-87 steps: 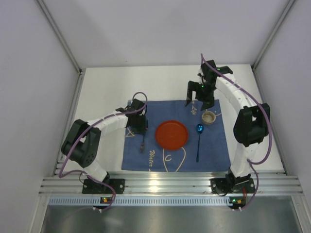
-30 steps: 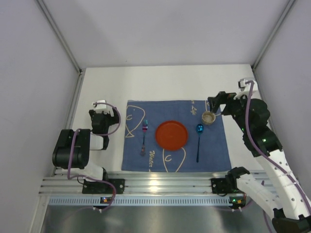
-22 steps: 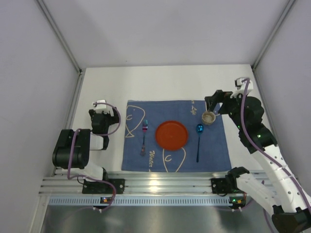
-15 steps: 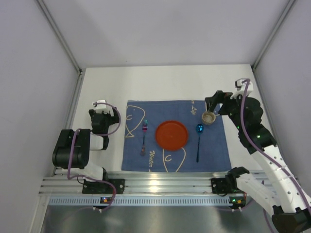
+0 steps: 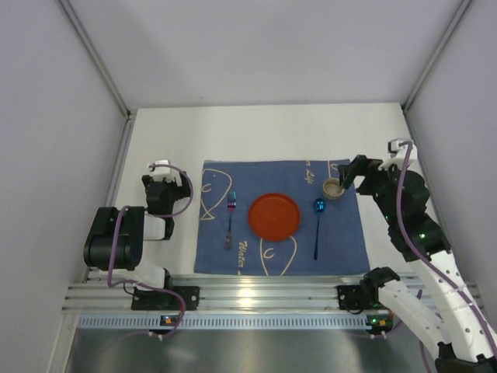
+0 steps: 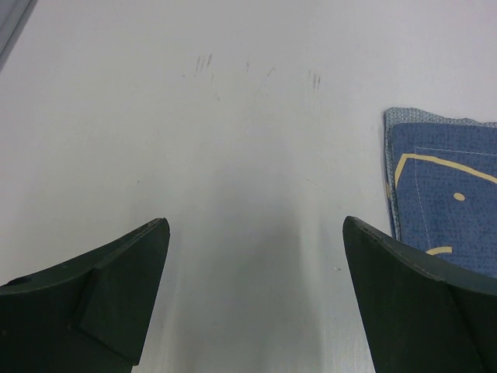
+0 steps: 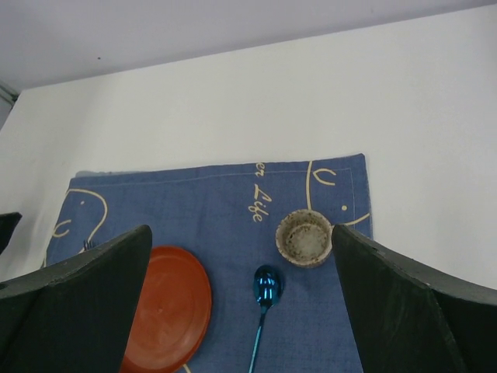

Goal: Set the dinner table for one person

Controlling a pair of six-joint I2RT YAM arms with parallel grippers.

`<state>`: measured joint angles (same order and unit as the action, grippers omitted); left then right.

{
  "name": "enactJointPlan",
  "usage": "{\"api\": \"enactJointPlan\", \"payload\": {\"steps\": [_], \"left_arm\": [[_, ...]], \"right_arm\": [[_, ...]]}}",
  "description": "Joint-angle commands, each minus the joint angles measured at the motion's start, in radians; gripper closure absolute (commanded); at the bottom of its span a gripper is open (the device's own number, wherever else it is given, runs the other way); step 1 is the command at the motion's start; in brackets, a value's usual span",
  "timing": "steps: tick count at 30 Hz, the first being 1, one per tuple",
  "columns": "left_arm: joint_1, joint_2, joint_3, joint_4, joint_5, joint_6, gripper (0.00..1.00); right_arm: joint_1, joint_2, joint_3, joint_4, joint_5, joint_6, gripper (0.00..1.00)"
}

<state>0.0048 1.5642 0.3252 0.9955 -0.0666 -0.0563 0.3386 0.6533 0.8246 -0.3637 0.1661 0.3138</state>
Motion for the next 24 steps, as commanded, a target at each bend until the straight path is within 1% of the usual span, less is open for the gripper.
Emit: {"api": "enactJointPlan", "payload": {"steps": [1,7,14,18,21,24], "left_arm": [[-0.002,0.008,-0.009,0.094,0.017,0.006,0.02],[-0.002,0.007,-0.008,0.094,0.019,0.004,0.01],[-0.002,0.008,-0.009,0.094,0.019,0.006,0.02],[0.000,0.007,-0.008,0.094,0.017,0.006,0.02],[-0.002,0.008,-0.008,0.094,0.017,0.006,0.01],[-0.002,0.008,-0.008,0.094,0.017,0.006,0.02]], "right_arm": [[0.005,-0.014,-0.004,-0.004,0.052,-0.015,0.00],[0.005,0.028,0.031,-0.020,0.056,-0.021,0.00],[0.004,0.081,0.067,-0.041,0.099,-0.041,0.00],[-0.003,0.152,0.117,-0.057,0.078,-0.038,0.00],[-0.003,0.204,0.146,-0.046,0.081,0.008,0.00],[-0.003,0.249,0.192,-0.063,0.127,0.040,0.00]]}}
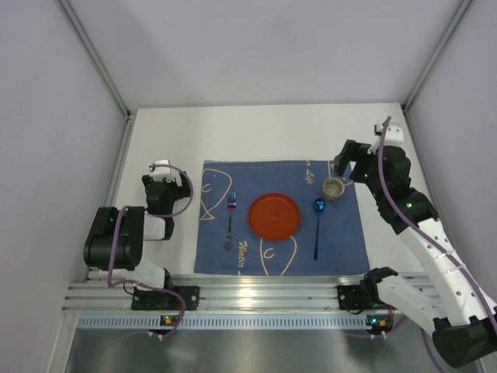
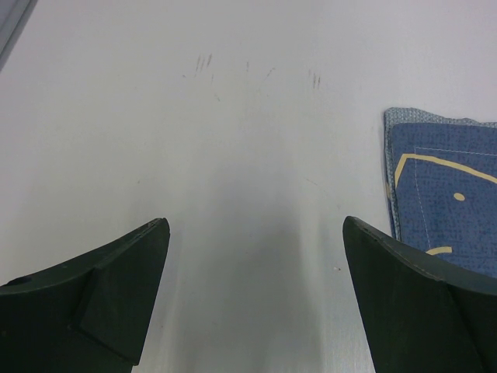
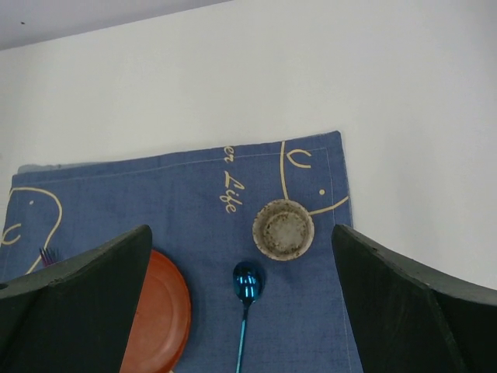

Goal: Set the dinner table for one person

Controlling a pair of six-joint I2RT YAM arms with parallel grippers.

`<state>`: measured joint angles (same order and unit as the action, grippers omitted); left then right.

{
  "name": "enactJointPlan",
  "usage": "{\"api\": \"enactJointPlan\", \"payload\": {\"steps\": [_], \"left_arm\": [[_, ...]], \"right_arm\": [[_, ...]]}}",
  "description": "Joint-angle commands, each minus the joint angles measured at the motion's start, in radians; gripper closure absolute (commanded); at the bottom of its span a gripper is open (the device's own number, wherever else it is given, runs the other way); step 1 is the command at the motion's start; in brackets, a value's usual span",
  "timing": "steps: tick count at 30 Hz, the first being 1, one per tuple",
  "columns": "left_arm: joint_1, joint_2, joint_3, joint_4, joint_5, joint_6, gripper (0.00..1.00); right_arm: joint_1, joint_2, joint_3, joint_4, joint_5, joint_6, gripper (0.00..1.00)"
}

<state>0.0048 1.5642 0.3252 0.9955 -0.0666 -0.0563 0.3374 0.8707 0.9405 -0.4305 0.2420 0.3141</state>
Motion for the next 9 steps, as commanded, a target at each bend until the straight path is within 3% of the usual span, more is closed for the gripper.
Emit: {"api": "enactJointPlan", "payload": {"steps": [1,9], "left_arm": [[-0.002,0.007,-0.008,0.095,0.017,0.006,0.01],[-0.002,0.007,-0.008,0.094,0.017,0.006,0.02]], "right_arm": [[-0.001,0.037,0.090,-0.007,0.072,0.060,0.00],[-0.001,0.021,0.072,-0.005,0.196,0.040,0.00]]}}
